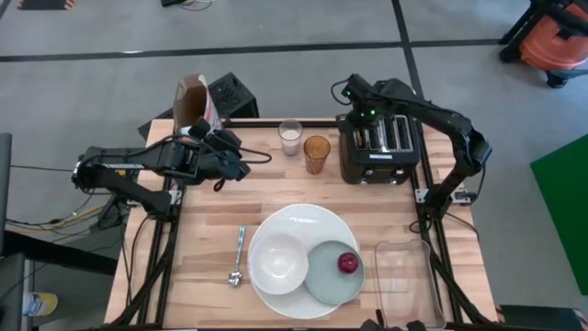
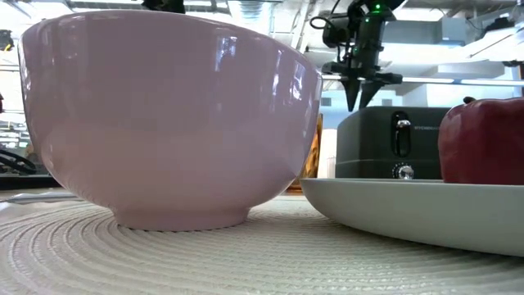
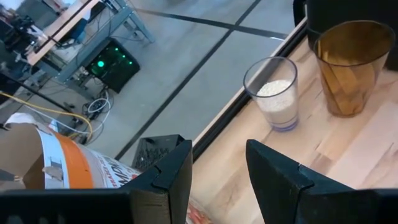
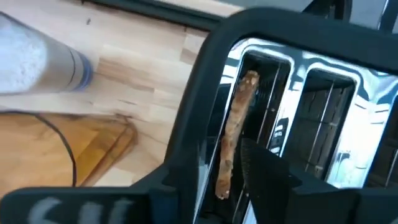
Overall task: Arrange a breakfast setting
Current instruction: Put the toasted bread on the blue plate
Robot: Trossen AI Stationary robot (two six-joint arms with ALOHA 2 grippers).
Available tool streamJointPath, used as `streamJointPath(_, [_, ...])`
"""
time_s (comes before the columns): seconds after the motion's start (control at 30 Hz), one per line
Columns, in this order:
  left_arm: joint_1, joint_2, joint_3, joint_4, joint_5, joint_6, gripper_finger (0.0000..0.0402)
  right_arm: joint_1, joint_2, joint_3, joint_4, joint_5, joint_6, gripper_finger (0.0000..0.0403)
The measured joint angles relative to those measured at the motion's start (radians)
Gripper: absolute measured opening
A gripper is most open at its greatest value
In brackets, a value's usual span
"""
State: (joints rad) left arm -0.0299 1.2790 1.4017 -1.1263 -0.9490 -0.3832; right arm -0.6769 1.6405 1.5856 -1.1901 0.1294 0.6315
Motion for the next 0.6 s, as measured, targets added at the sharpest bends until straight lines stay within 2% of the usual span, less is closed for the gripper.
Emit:
streamJointPath(0.2, [0.001, 0.000, 0.000, 0.000, 0.000, 0.000, 0.0139, 0.000, 0.000, 0.000, 0.002, 0.003, 0.000, 0.0117])
streamJointPath(0.6, [0.000, 0.000, 0.000, 0.000, 0.006, 0.000, 0.0139, -0.034, 0.055, 0.001, 0.005, 0.033, -0.003, 0.0130])
